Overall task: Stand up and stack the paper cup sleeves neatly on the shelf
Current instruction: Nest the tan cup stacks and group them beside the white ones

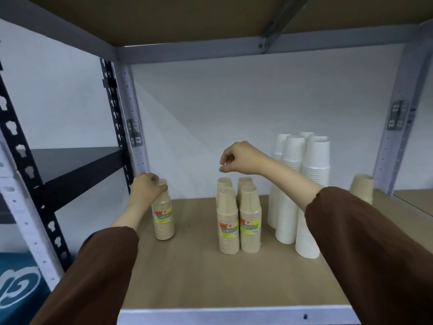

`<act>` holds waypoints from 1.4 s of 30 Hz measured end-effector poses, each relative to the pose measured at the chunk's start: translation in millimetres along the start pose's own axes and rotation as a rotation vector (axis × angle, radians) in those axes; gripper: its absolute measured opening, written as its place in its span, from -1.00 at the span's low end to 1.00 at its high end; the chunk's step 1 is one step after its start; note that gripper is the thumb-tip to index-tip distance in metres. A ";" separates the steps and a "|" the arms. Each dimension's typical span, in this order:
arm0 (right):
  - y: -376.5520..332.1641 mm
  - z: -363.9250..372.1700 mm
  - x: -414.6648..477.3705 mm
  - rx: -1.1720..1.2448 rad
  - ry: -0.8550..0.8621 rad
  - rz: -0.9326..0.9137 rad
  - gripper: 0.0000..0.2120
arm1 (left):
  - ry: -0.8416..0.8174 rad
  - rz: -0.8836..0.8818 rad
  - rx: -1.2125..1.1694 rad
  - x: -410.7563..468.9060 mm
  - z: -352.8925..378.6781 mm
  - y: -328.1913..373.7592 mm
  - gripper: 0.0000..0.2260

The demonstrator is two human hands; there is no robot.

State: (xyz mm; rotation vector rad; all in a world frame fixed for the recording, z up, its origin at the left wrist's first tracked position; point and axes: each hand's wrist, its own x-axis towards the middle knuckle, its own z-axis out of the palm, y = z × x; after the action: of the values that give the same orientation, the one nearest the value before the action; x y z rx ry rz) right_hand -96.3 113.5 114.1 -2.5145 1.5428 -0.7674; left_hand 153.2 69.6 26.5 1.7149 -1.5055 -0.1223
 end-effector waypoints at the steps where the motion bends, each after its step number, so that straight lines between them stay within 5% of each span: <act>1: 0.0 -3.7 -6.6 -0.003 0.014 0.000 -0.75 | -0.008 0.008 0.003 -6.8 -2.6 3.4 -0.66; 11: 22.4 -62.6 -81.0 -0.081 0.148 0.068 -0.75 | -0.028 0.125 -0.024 -61.9 -9.8 35.8 -0.70; 20: 109.7 -128.1 -154.9 -0.091 0.235 0.368 -0.77 | -0.040 0.153 -0.041 -71.9 6.0 50.5 -0.71; 28: 182.9 -114.3 -165.2 -0.143 0.162 0.617 -0.70 | -0.060 0.156 -0.025 -68.5 13.3 56.3 -0.73; 42: 219.9 -77.9 -136.6 -0.125 0.184 0.768 -0.43 | -0.178 0.183 -0.008 -60.2 4.5 48.6 -0.76</act>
State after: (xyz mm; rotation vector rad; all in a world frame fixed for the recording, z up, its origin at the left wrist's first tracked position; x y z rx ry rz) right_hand -359.8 137.8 58.8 -1.6841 2.4285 -0.7874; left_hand 96.2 122.1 28.1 1.5854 -1.7826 -0.1891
